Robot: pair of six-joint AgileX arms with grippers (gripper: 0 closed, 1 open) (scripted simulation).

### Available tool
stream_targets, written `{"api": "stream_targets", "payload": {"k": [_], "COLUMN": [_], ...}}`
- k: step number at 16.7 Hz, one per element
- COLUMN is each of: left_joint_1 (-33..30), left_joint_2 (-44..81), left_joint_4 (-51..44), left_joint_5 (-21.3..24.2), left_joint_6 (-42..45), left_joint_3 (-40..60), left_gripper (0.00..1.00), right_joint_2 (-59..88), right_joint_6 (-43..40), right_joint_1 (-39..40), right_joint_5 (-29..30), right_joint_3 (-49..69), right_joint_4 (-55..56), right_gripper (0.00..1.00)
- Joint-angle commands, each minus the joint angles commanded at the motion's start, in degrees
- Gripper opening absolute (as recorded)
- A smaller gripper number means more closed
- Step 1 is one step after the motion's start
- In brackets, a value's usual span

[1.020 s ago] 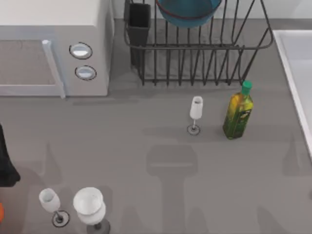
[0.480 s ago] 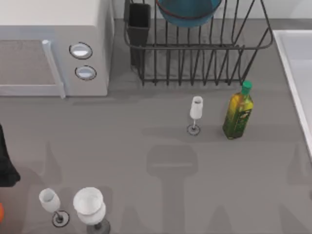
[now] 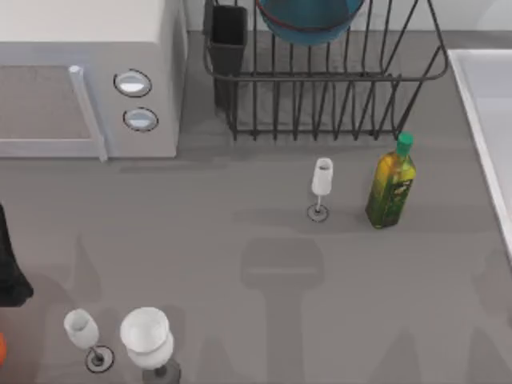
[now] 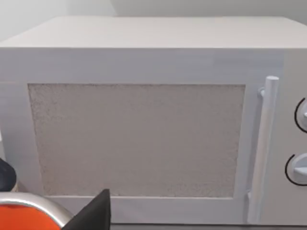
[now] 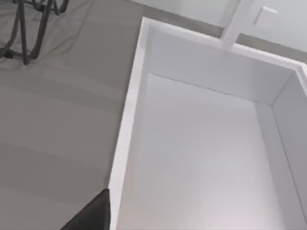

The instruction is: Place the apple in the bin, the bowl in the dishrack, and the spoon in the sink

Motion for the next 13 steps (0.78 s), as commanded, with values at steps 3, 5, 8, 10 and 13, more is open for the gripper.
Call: {"api": "stream_targets", "payload": {"k": [3, 5, 8, 10, 13], "left_joint_1": [0.0, 0.0, 0.0, 0.0, 0.0], "left_joint_2": [0.0, 0.0, 0.0, 0.0, 0.0], "left_joint_4": [0.0, 0.0, 0.0, 0.0, 0.0], "left_joint_5": [0.0, 0.0, 0.0, 0.0, 0.0], "left_joint_6": [0.0, 0.0, 0.0, 0.0, 0.0], "left_joint_3": [0.0, 0.0, 0.0, 0.0, 0.0], "left_gripper": [1.0, 1.0, 1.0, 1.0, 1.0], "right_joint_2": [14.97, 24.82, 37.97, 46.34, 56.39], "right_joint_6": [-14.56, -24.14, -37.01, -45.09, -54.91], "right_joint_1": [-1.37, -2.31, -3.7, -4.54, -5.55], "right_joint_5": [-0.08, -0.19, -0.33, -0.4, -0.46], "right_joint_3": [8.62, 14.61, 23.2, 28.31, 34.52], "right_joint_4": [-10.34, -17.28, -27.53, -33.64, -41.1], "right_gripper": [1.0, 1.0, 1.0, 1.0, 1.0]}}
